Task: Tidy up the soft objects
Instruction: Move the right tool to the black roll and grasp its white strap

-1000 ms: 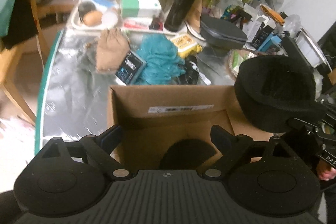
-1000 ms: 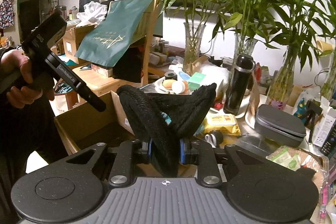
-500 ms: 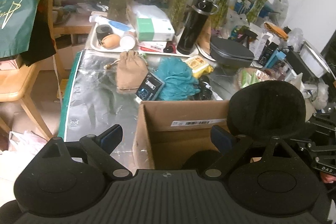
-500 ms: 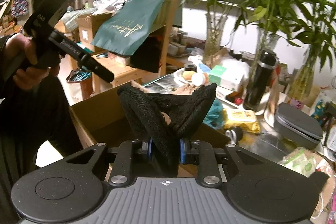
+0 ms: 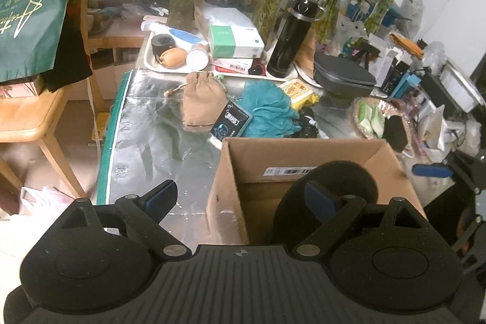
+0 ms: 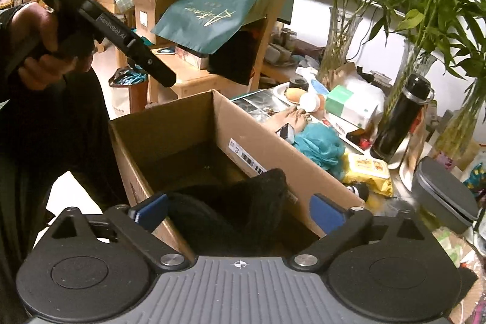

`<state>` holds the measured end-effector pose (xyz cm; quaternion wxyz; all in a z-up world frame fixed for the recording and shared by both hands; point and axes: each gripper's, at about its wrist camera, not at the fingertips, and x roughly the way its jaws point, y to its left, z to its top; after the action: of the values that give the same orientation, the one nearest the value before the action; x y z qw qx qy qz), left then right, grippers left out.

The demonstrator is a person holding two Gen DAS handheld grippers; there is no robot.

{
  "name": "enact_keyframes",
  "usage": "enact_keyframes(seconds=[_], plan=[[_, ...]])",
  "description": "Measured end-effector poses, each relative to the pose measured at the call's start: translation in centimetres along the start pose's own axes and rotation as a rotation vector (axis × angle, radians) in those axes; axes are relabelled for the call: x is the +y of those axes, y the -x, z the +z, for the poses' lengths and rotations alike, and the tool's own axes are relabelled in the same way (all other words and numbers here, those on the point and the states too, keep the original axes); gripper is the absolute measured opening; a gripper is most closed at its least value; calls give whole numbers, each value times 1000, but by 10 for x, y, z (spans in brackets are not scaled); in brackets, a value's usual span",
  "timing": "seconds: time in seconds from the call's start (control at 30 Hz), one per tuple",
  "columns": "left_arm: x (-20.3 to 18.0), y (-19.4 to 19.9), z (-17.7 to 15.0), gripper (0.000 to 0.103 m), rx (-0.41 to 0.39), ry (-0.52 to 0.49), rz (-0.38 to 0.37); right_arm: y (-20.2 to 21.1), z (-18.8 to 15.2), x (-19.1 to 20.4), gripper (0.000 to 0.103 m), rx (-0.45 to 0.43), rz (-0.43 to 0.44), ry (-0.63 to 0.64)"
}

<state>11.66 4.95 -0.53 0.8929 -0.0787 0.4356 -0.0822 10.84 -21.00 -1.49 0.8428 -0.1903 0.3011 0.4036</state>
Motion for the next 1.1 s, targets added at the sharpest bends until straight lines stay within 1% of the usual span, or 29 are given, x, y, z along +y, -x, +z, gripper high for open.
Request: enact_keyframes(seconds=[0.07,0.23,0.57,0.7,0.9,1.1], plan=[[1,-1,-1,92,6,2,1,0,1,-1,103,1,-1,-3],[1,-4,0,92,6,1,13,0,0,-5,103,22,-24,-35],[0,-12,0,92,24,-3,17,-4,-3,-31,103,55,-148,-197],[-1,-15,-1,92,27,-5,14,-6,-4,-42,103,69,-181,-253],[-3,-19,-2,92,18,-14,3,-9,-3,-51,103,69,-205,-298],[-2,-23,0,92,-6,8,-15,-17,2,-64,103,90,-228,-359]])
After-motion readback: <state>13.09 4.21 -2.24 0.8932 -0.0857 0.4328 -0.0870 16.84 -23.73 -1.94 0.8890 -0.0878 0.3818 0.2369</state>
